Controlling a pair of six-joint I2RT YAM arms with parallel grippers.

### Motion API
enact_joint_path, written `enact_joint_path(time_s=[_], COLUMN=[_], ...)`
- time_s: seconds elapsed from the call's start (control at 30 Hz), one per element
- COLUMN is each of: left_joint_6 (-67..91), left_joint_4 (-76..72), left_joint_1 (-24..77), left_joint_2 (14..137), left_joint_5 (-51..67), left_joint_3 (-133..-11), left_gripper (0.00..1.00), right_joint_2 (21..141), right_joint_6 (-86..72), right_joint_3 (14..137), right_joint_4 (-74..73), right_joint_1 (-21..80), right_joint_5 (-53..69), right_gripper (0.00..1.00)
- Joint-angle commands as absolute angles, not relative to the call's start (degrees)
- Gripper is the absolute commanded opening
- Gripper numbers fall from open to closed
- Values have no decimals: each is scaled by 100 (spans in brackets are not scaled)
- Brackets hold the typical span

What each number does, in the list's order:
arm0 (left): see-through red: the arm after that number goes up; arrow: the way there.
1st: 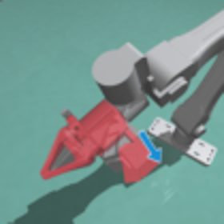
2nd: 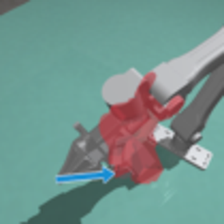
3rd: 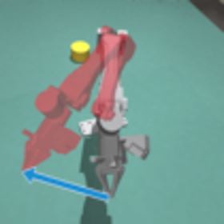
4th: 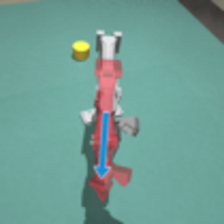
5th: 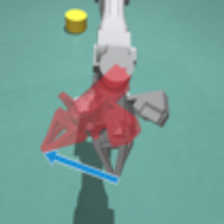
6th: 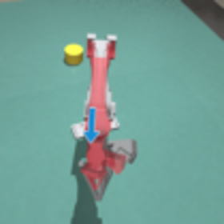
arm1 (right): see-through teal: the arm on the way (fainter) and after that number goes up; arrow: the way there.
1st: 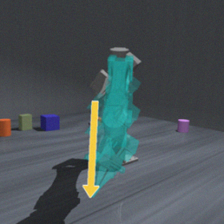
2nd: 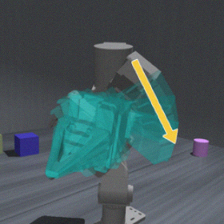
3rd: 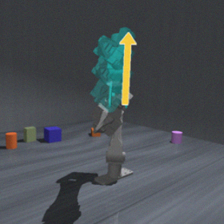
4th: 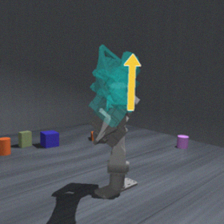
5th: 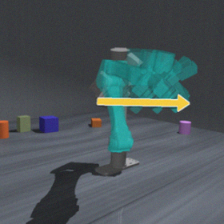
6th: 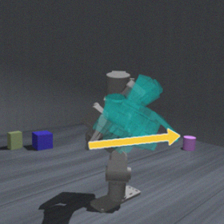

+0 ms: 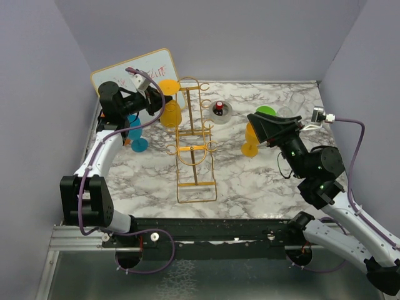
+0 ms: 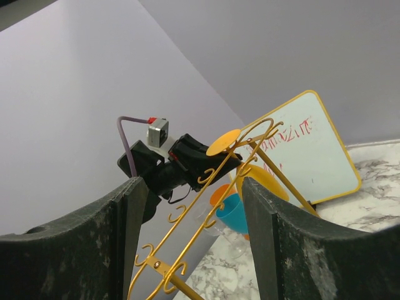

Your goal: Place the wine glass upside down on the wine glass rack

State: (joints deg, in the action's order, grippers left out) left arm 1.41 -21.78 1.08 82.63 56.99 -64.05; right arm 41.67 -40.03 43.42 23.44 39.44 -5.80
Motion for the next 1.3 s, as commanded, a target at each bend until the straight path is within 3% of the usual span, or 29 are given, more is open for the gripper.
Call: enact_joint_path(time_s=[0.0, 0.37, 0.57, 0.9, 1.27], left_joint_6=[-146, -31, 209, 415, 320], left_joint_4=[-2294, -2303, -2303, -2294, -1403], left_joint_1=[197, 239, 238, 168, 136], left_joint_2=[8300, 8286, 8164, 7845, 6566], left_joint_5=[5871, 5700, 5577, 5202, 3531], left_joint_3=[-6552, -6471, -6261, -6045, -5290], left_gripper=[0, 2, 26, 49, 70], right_joint_2=[4104, 4104, 4148, 3977, 4016], right_joint_6=[-3955, -3999, -4069, -4121, -4088], right_joint_3=[4289, 4265, 4236, 4210, 4492], right_joint_4=[2257, 2228, 2259, 2099, 1206], right_joint_1=[3981, 3981, 3984, 3981, 3982], right_joint_5=[-721, -720, -672, -708, -871], right_gripper=[68, 68, 68, 68, 71])
